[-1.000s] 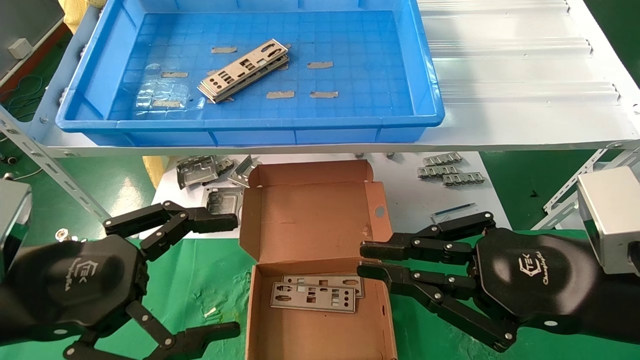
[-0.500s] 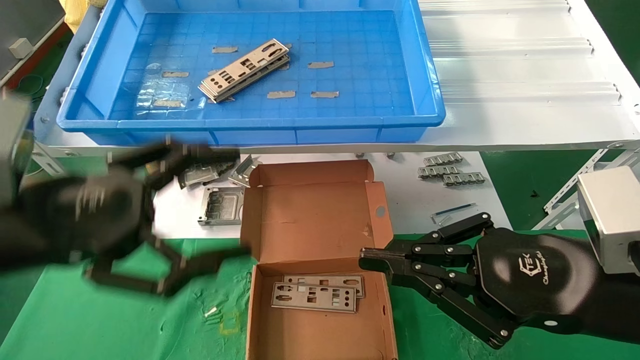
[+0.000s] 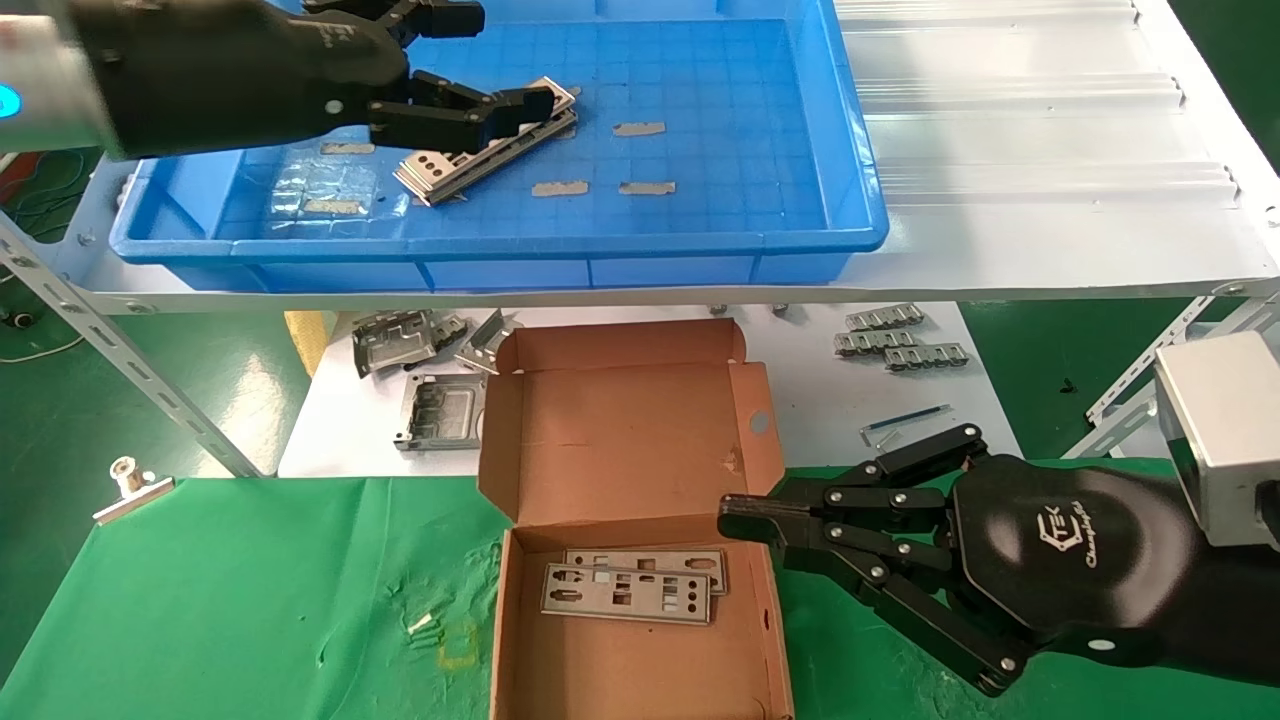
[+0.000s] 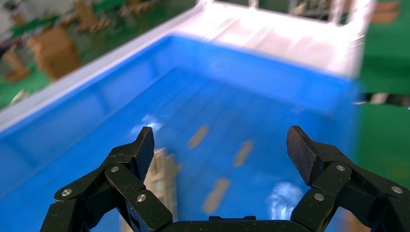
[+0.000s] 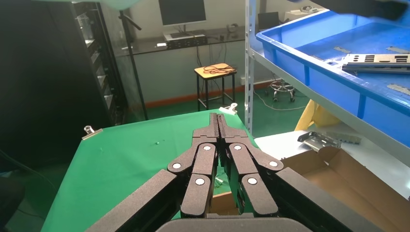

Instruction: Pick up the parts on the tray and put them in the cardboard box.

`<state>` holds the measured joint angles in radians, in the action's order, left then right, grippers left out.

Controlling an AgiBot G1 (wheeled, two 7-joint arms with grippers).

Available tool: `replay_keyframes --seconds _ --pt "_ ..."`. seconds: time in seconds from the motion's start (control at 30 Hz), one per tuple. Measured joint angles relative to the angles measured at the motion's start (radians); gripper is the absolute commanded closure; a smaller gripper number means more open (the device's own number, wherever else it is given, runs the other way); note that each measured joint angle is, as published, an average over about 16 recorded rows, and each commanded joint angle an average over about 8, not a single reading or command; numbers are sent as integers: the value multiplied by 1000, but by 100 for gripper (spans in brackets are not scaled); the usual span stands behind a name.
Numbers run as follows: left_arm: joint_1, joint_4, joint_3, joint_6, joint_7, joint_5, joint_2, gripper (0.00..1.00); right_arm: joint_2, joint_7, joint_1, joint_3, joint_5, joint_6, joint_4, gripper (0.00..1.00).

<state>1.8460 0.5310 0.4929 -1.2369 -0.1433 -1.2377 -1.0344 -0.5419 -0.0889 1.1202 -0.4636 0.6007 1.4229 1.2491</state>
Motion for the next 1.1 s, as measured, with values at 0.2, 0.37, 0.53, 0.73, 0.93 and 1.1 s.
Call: replay_keyframes --seconds 0.2,0.37,0.53,0.73,0.93,1.1 --pt "94 -229 39 147 54 -86 -114 0 0 0 0 0 0 0 0 18" --pt "137 -350 54 244 81 -123 -176 0 0 0 0 0 0 0 0 0" --pt "161 -420 60 276 94 -135 -206 0 0 0 0 0 0 0 0 0" --pt "174 -465 58 245 104 -133 -209 0 0 0 0 0 0 0 0 0" --pt "176 -488 57 204 118 -130 -203 41 0 0 0 0 0 0 0 0" --pt "176 -500 62 187 132 -136 -204 96 0 0 0 0 0 0 0 0"
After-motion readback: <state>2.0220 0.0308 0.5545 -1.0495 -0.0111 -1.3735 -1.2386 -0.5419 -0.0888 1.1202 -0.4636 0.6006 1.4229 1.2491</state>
